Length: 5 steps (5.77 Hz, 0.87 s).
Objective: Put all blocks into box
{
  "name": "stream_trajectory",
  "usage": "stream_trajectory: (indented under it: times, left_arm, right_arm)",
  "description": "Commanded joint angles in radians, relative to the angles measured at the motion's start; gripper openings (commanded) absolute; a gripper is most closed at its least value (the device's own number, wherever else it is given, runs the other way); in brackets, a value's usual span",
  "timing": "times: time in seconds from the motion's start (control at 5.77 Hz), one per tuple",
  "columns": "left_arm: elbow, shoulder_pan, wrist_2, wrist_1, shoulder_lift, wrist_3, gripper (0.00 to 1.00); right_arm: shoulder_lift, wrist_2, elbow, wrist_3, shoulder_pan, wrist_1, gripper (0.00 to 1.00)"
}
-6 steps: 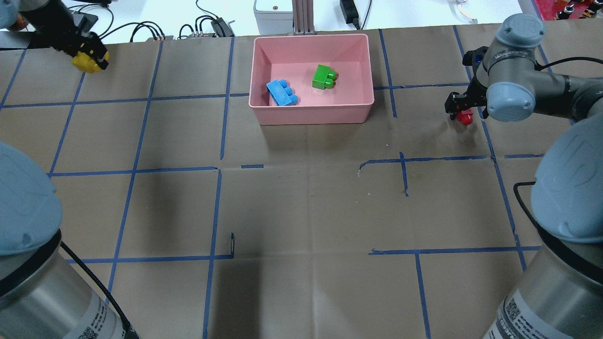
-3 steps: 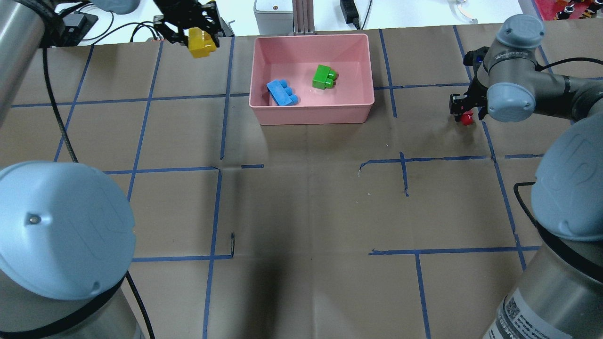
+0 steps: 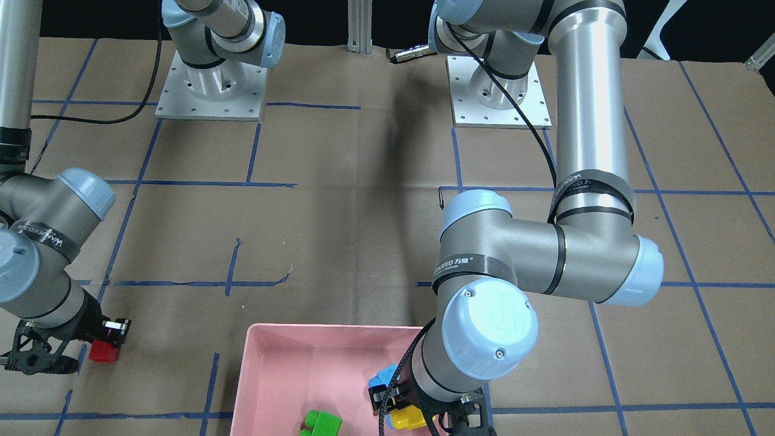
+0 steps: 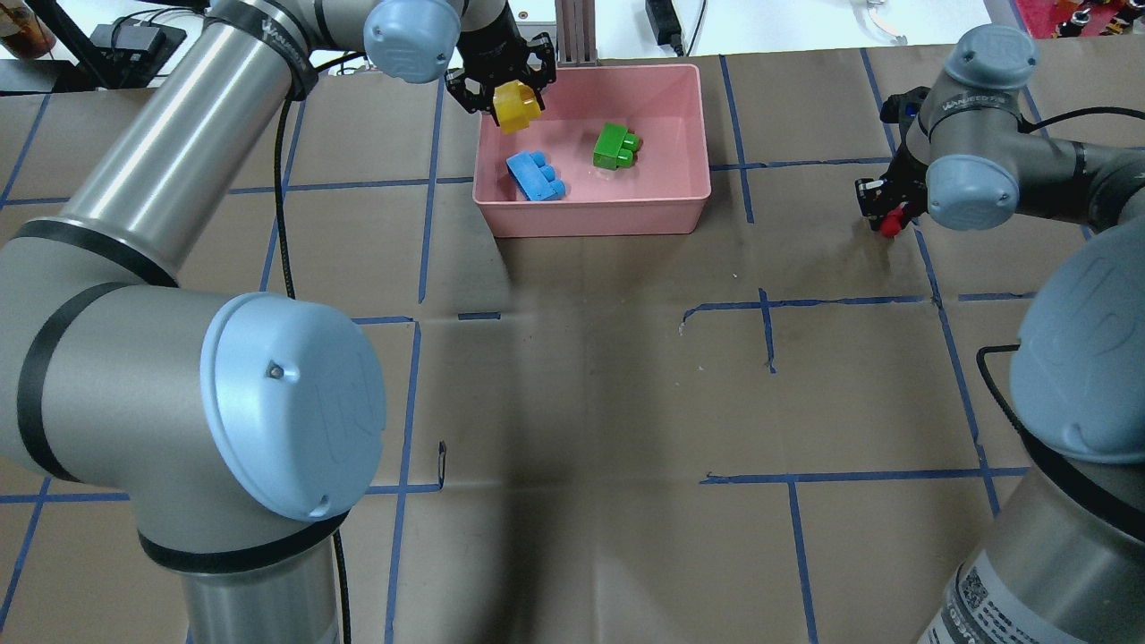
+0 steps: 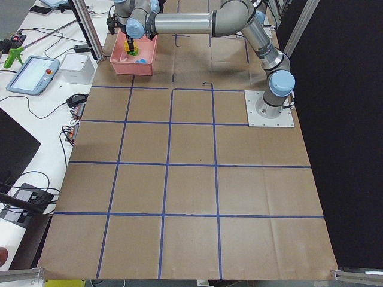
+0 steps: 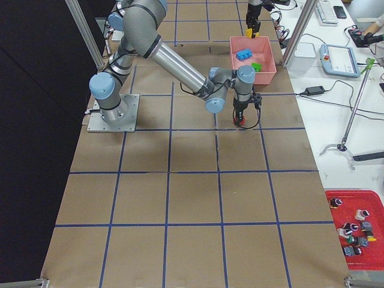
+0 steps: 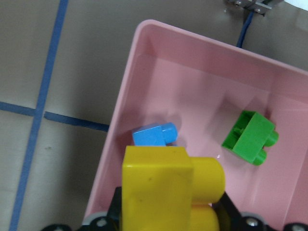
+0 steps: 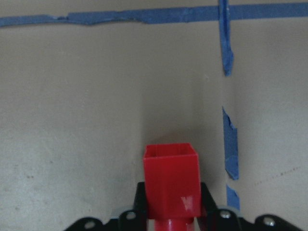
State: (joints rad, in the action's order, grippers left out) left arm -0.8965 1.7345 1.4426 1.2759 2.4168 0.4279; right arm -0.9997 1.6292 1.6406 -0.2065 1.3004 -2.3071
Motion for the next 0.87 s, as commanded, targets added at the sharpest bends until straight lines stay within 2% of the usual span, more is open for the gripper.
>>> stream_trajectory:
  times: [0.0, 0.17, 0.35, 0.52, 0.69]
  left_arm:
    - [0.011, 0.007, 0.004, -0.069, 0.058, 0.011, 0.83]
    - [0.008, 0.008, 0.021, -0.040, 0.032, 0.012, 0.99]
    - [0.008, 0.008, 0.047, 0.044, -0.023, 0.000, 0.99]
    - [-0.014, -0.007, 0.048, 0.157, -0.132, -0.065, 0.99]
    - [-0.069, -0.038, 0.089, 0.245, -0.227, -0.143, 0.99]
  right_arm:
    - [-0.064, 0.041, -0.002, -0.011, -0.004, 0.003, 0.07]
    - [-0.109, 0.079, -0.004, -0.033, -0.003, 0.003, 0.07]
    - [-0.150, 0.077, -0.002, -0.042, 0.006, 0.005, 0.07]
    - [-0.240, 0.064, -0.019, -0.119, 0.043, 0.003, 0.07]
    - [-0.285, 0.061, -0.021, -0.146, 0.118, 0.000, 0.07]
